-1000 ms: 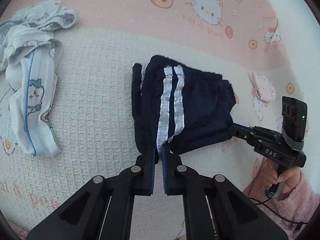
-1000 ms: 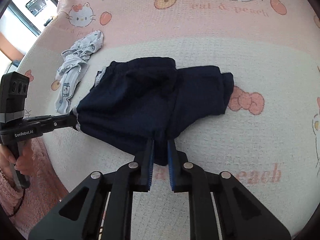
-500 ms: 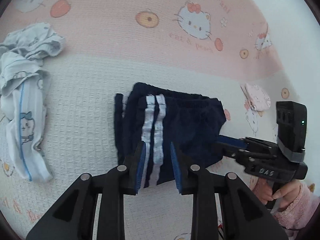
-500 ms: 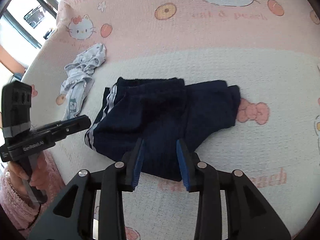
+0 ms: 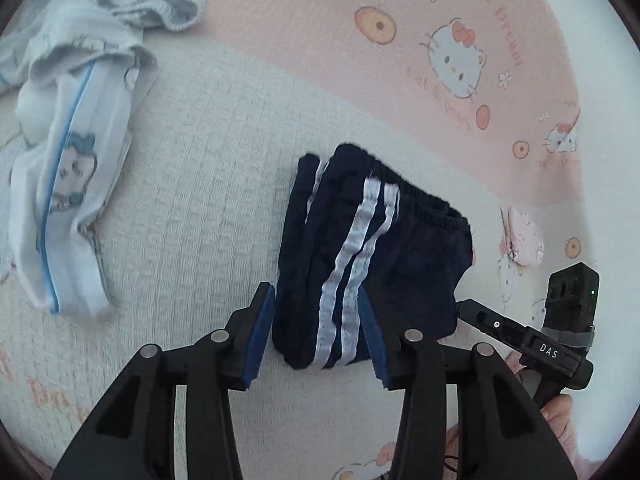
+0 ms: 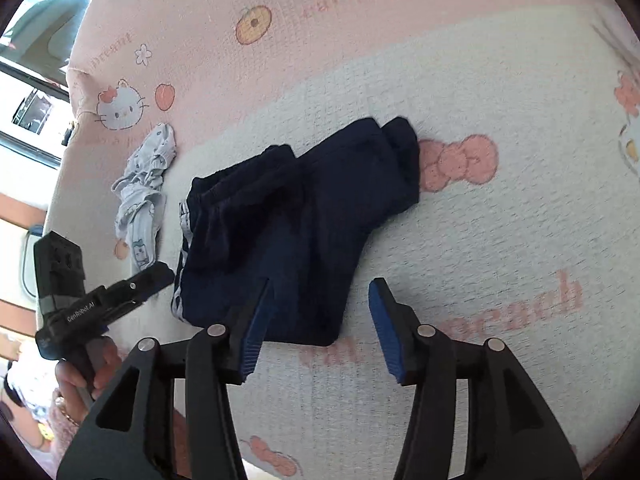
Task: Fold clothes
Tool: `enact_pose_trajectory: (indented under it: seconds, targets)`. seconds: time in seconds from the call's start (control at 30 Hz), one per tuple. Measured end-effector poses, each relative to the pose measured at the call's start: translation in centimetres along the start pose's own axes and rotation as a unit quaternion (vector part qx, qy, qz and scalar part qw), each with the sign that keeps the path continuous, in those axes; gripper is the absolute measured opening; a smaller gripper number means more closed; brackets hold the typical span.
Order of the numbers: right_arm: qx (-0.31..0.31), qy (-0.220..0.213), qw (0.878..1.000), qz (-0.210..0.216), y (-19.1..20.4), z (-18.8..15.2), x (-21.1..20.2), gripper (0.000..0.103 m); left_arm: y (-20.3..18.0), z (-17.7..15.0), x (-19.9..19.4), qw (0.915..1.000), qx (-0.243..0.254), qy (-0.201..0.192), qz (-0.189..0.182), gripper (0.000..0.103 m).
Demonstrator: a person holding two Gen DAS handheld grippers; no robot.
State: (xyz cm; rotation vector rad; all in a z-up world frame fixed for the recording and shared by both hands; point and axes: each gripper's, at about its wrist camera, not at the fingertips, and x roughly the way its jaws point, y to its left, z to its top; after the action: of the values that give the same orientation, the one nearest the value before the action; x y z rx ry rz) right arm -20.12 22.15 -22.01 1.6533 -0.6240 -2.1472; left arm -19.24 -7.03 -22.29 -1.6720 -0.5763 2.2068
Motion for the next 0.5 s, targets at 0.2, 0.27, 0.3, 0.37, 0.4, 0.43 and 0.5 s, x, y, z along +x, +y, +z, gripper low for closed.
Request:
enact_pose_trajectory:
  seconds: [0.2,0.27,0.3,0.37,0.4,0.43,0.5]
  targets:
    - [-0.034,-0.011,0.999,-0.029,1.5,-1.4,1.3,0.015,-1.7,-2.2,1.7,0.9991,0.02,0.019,0.033,0.01]
    - [-0.015,-0.009,1.0,-0.022,1.0,-1.4,1.4,0.012,-2.2,-2.3,1.7,0.9988,0.025,0.02,0.036,0.01]
    - [-0.002,-0.002,1.0,-0.015,0.7,-1.3,1.3,0.012,-2.4,-2.5,1.4,0.9989,0.025,0.022,0.032,0.01]
    - [-0.002,0.0,1.0,-0.024,1.0,-1.8,0.4,0.012,-3.1,-3.4,0.6,0.9987,0.035,0.024,0.029,0.01]
    - [-0.009,-0.002,1.0,-0.029,1.3,-2.2,-0.2,0.012,-3.5,-4.0,0.2,0.9983,0.042,0.025,0.033,0.01]
    - [-0.016,-0.004,0.999,-0.034,1.6,-2.6,-0.7,0.012,-3.9,-4.7,-0.2,0.9978,0.05,0.026,0.036,0.01]
    - [-0.026,-0.001,0.999,-0.033,1.9,-3.9,-2.1,0.012,-4.4,-6.3,-0.8,0.9971,0.055,0.035,0.038,0.01]
